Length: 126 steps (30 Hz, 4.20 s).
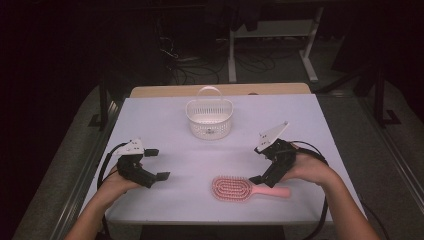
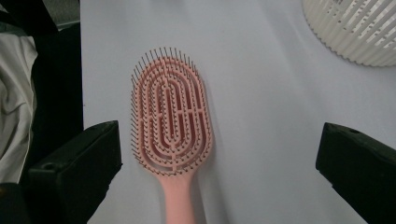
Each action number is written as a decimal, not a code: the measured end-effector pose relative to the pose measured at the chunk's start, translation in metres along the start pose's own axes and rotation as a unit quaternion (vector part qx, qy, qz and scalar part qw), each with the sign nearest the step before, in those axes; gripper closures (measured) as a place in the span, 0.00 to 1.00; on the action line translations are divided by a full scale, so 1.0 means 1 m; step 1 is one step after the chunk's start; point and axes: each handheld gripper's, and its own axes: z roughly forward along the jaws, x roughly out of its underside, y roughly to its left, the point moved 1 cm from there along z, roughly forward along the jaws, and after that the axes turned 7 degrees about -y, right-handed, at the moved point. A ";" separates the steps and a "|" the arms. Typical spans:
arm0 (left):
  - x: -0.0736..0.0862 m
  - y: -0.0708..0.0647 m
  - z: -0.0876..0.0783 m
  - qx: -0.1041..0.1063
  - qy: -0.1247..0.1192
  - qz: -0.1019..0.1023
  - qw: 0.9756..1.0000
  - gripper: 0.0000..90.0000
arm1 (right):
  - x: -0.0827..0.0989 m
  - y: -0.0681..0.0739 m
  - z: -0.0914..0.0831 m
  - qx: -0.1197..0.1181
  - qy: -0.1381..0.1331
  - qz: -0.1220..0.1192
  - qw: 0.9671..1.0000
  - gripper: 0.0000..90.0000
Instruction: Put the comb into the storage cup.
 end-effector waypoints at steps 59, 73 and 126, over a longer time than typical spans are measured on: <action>0.000 0.000 0.001 0.000 0.002 0.001 1.000 0.00 | 0.013 0.015 0.028 0.005 0.165 -0.046 0.985 0.18; 0.000 0.000 0.001 0.001 0.001 0.001 1.000 0.00 | 0.016 0.016 0.033 0.001 0.192 -0.049 0.980 0.34; 0.000 -0.001 0.001 0.003 0.002 0.002 1.000 0.00 | 0.022 0.024 0.051 -0.018 0.258 -0.064 0.964 0.70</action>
